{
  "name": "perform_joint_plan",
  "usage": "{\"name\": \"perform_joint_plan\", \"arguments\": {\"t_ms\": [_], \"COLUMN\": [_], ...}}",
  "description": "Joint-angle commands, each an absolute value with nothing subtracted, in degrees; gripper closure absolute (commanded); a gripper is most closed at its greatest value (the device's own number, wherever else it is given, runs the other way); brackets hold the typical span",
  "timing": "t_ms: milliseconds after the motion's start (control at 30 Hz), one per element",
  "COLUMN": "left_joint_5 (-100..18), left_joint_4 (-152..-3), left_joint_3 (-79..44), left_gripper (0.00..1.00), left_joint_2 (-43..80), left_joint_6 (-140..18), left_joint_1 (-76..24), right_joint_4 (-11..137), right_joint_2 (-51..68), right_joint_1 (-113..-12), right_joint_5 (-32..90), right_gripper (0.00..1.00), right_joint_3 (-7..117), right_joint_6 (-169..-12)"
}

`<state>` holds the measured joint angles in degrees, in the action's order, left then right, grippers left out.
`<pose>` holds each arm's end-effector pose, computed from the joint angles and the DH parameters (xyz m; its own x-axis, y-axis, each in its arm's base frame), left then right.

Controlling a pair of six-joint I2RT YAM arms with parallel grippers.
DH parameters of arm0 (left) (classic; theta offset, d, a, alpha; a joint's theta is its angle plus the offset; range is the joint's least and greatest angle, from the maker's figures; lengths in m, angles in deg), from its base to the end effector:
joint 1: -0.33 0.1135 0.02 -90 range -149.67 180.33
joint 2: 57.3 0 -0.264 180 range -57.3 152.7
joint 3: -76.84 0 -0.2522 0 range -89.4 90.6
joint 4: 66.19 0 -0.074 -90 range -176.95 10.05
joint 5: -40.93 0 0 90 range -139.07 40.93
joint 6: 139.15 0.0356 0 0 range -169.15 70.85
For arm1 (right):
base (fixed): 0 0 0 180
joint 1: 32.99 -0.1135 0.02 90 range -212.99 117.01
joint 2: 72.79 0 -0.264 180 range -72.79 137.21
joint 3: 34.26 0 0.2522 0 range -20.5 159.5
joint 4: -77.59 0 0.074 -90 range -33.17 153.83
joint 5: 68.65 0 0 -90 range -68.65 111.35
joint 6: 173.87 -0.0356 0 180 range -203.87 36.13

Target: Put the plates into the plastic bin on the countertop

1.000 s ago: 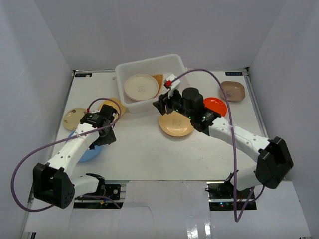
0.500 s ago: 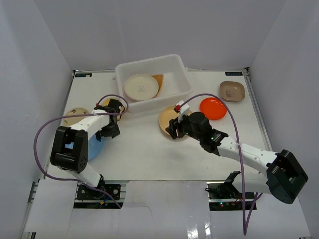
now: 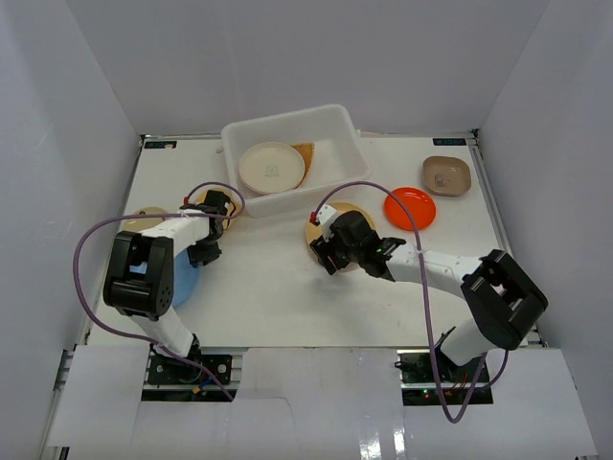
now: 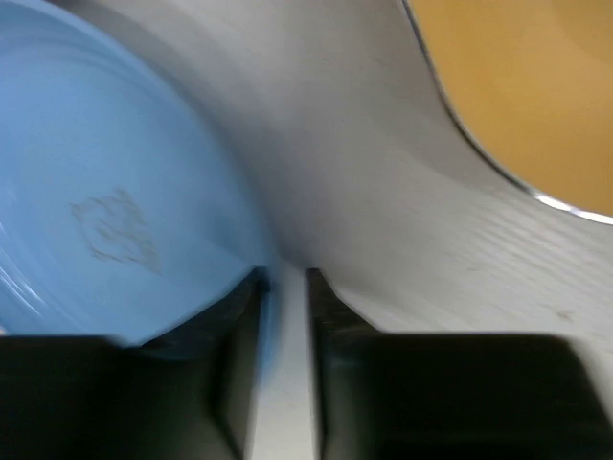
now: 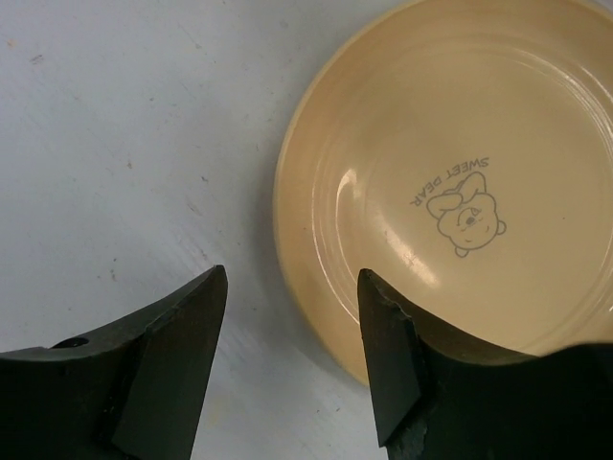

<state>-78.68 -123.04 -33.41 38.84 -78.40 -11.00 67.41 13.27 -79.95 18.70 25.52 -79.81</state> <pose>0.2844 -0.0390 0.1597 -0.9051 -0.2519 -0.3424 -0.3765 0.8491 0.3706 0.2170 0.2299 0.2001 -0.3547 -0.4834 -0.8003 -0.7317 0.6764 -0.0843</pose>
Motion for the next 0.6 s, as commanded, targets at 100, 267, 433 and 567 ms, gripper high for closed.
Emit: {"name": "perform_joint_plan", "arguments": {"t_ms": [100,267,433,567], "left_joint_5": [-74.57,-68.51,-57.88,-57.32], "left_joint_4": [-122.13,-123.54,-127.84,-134.34], "left_joint_3": [-34.91,-36.84,-35.71,-25.90], "left_gripper": [0.99,1.00,1.00,1.00], "left_joint_2": [39.30,33.94,24.02,16.81], "left_joint_6": [-77.36,-76.66,-77.88,-81.92], "left_joint_1": [-10.48,-10.56,-15.02,-22.94], "right_joint_4": [65.15,64.45,63.14,61.72], "right_joint_2": [17.99,21.33,21.17,14.59], "right_joint_1": [-80.45,-81.77,-84.32,-87.65], "right_joint_5": [16.78,15.82,14.06,13.53], "right_gripper": [0.42,0.58,0.90,0.92], "right_joint_3": [29.86,30.74,30.57,28.02], "right_joint_6": [-77.80,-77.89,-78.85,-81.57]}}
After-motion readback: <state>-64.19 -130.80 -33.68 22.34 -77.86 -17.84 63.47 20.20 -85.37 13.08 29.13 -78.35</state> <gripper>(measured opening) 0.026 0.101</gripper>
